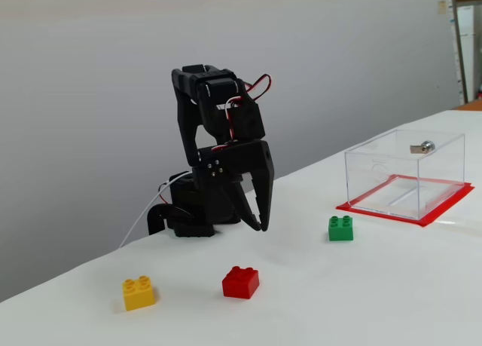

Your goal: Pick the red lego brick and place it into the transparent box

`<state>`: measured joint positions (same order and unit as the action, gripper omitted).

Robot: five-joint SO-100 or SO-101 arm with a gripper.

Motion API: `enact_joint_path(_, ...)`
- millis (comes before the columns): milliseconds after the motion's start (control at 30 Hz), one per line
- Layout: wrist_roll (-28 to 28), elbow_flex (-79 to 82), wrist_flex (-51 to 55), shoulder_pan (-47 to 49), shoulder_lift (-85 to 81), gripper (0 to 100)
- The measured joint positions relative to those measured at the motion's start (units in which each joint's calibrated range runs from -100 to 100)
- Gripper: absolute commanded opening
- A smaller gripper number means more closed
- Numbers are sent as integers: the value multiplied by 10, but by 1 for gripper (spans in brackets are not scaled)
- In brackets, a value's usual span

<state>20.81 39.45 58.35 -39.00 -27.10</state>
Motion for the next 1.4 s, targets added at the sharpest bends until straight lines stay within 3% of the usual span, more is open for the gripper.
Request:
enact_joint_path(400, 3, -11, 0, -78, 67, 2)
enact_joint_path(833, -46, -12, -34, -77, 75, 2)
enact_joint_path(1133, -44, -12, -60, -85, 75, 23)
enact_joint_path(1400, -44, -12, -60, -77, 83, 24)
